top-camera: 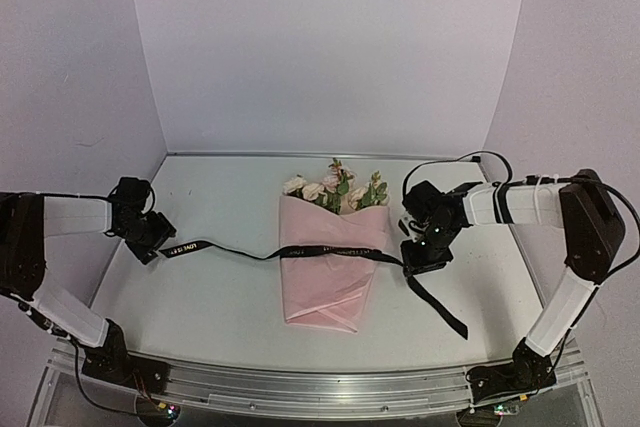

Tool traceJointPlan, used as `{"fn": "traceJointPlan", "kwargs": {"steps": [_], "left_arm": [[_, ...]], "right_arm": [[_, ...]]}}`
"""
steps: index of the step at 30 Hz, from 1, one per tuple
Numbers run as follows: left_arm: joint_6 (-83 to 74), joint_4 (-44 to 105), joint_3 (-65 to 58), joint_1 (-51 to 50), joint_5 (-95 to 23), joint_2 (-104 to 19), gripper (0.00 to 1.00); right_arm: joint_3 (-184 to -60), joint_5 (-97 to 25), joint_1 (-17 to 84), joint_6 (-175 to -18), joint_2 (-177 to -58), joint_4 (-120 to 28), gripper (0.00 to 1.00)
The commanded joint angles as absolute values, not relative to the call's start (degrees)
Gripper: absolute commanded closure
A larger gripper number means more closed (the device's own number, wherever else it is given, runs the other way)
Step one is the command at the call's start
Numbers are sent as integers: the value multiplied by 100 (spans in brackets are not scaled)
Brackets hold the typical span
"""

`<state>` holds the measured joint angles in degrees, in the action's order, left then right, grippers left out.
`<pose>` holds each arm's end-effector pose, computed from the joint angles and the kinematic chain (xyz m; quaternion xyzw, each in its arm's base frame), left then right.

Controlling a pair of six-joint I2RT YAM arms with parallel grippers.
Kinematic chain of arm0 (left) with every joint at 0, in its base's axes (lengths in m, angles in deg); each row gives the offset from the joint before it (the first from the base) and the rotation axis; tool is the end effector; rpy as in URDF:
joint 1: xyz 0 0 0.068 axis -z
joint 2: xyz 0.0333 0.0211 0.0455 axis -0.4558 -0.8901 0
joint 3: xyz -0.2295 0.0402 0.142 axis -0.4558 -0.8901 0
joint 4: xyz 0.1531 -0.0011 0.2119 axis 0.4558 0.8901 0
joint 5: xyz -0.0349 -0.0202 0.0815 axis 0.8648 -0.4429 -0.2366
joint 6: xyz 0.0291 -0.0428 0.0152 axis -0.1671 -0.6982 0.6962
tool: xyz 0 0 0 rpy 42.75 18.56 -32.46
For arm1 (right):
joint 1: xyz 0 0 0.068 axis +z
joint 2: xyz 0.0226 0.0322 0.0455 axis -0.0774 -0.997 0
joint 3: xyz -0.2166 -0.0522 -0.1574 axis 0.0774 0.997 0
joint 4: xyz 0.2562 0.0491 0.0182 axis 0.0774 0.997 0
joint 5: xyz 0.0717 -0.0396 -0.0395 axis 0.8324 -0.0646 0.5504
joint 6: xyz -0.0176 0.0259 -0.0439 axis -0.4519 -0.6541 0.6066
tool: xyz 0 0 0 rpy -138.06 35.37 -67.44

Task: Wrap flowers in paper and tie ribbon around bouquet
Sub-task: Adjust the ribbon on the folded bouquet, then tie the ribbon around the folded bouquet.

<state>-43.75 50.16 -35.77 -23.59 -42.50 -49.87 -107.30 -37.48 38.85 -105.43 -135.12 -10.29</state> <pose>0.2619 -0.0172 0.1605 -0.3833 0.8852 -0.1332 0.2274 0.2621 0.1838 0.1680 -0.1655 0.9752 0.1049 0.1029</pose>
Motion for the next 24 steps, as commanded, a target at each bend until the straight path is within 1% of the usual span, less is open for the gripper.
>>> {"fn": "traceJointPlan", "kwargs": {"steps": [1, 2, 4, 6, 8, 11, 17, 21, 24], "left_arm": [[-4530, 5457, -3217, -2359, -4350, -4227, 18], [-4575, 5501, -3196, -2340, -4261, -4106, 16], [-4907, 5478, -3234, -2179, -3979, -3927, 15], [-5504, 5319, -3336, -1778, -3811, -3810, 15], [-6300, 5032, -3466, -1140, -3833, -3726, 14], [-7595, 4368, -3704, -249, -3919, -3851, 15], [-9449, 3090, -3824, 1007, -4108, -4605, 18], [-9961, 2484, -3537, 1421, -4157, -5425, 21], [-10175, 2263, -3338, 1545, -4317, -5884, 23]], "right_arm": [[-10881, -3804, 3885, -10457, -13335, -928, 51], [-10875, -3832, 3893, -10453, -13251, -919, 47], [-10863, -3906, 3912, -10411, -13093, -939, 38], [-10894, -3988, 3977, -10292, -13046, -987, 31], [-10958, -4076, 4067, -10161, -13114, -1042, 27], [-10967, -4150, 4184, -10057, -13201, -1246, 25], [-10890, -4269, 4245, -10005, -13299, -1528, 28], [-10815, -4337, 4267, -10006, -13215, -1610, 28], [-10760, -4340, 4269, -10012, -13131, -1660, 27]]}}
